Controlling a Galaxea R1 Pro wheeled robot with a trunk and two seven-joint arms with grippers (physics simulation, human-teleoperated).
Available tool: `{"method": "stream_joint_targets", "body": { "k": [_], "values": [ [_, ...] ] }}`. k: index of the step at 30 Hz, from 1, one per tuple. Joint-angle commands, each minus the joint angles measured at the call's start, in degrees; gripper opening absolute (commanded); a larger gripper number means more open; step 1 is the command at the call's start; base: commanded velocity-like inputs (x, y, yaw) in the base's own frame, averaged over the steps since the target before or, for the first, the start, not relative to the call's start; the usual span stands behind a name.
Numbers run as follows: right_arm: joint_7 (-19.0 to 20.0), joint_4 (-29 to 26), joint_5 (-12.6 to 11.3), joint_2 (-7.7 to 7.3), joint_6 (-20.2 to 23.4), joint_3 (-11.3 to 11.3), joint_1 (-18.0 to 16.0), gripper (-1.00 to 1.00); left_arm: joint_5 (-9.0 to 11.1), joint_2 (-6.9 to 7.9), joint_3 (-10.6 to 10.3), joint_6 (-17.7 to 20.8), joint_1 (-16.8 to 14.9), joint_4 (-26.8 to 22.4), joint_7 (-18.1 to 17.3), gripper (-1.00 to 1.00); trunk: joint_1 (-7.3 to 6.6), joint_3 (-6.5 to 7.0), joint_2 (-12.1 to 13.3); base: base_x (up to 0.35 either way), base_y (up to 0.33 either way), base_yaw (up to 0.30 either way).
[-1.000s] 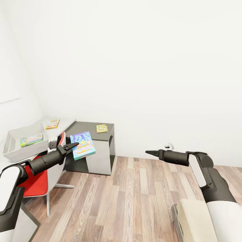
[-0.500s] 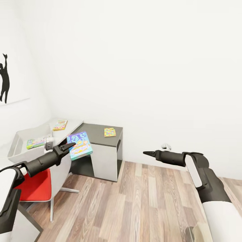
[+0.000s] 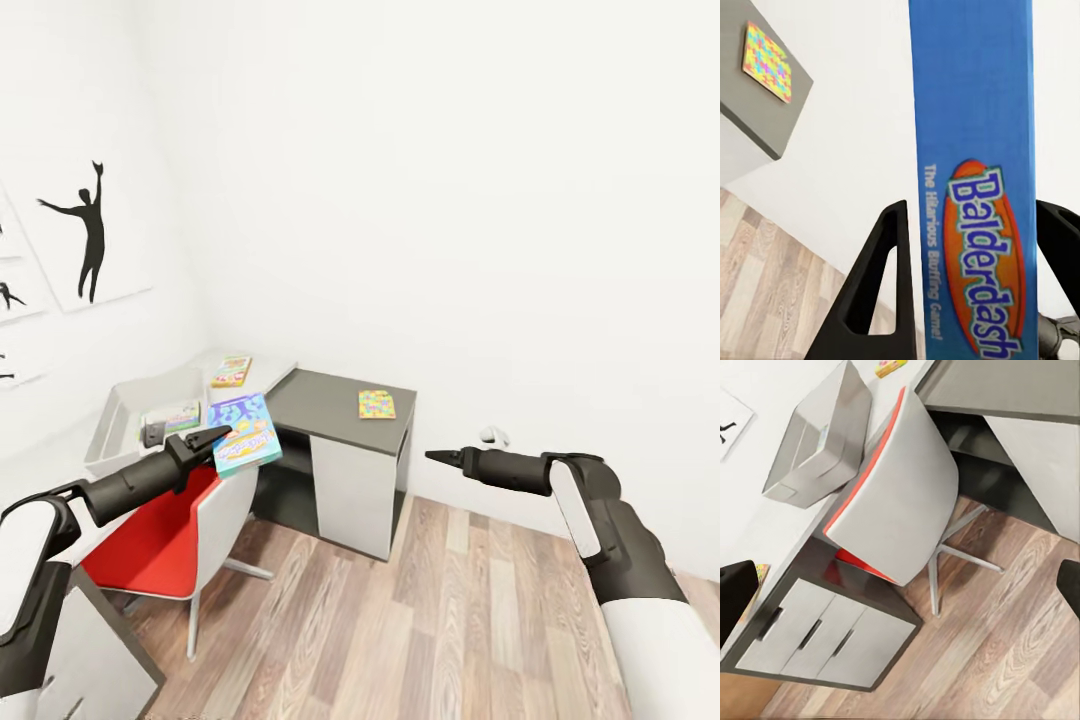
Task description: Put all the toys in the child's room - the three board games (two on the bed and one on the table), the two jigsaw puzzles on the table, and the tennis ball on the table - inside the toy box on the table in the child's room.
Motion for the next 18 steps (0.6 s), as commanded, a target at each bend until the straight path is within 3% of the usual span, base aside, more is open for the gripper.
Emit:
{"method": "stream_joint_targets", "body": {
  "k": [1, 7, 18],
  "values": [
    [0.4, 0.0, 0.3, 0.0, 0.3, -0.1, 0.0, 1.0, 0.8, -0.02, 0.0, 0.2, -0.1, 0.0, 0.6, -1.0, 0.04, -0.12, -0.1, 0.068, 0.025, 0.293],
    [0.4, 0.0, 0.3, 0.05, 0.3, -0.1, 0.0, 1.0, 0.8, -0.07, -1.8, 0.2, -0.3, 0.0, 1.0, -1.0, 0.04, -0.12, -0.1, 0.034, 0.012, 0.293],
    [-0.3, 0.0, 0.3, 0.1, 0.3, 0.0, 0.0, 1.0, 0.5, 0.17, -2.2, 0.1, -0.3, 0.1, 1.2, -1.0, 0.04, -0.05, -0.1, 0.069, 0.003, 0.286]
  ]
}}
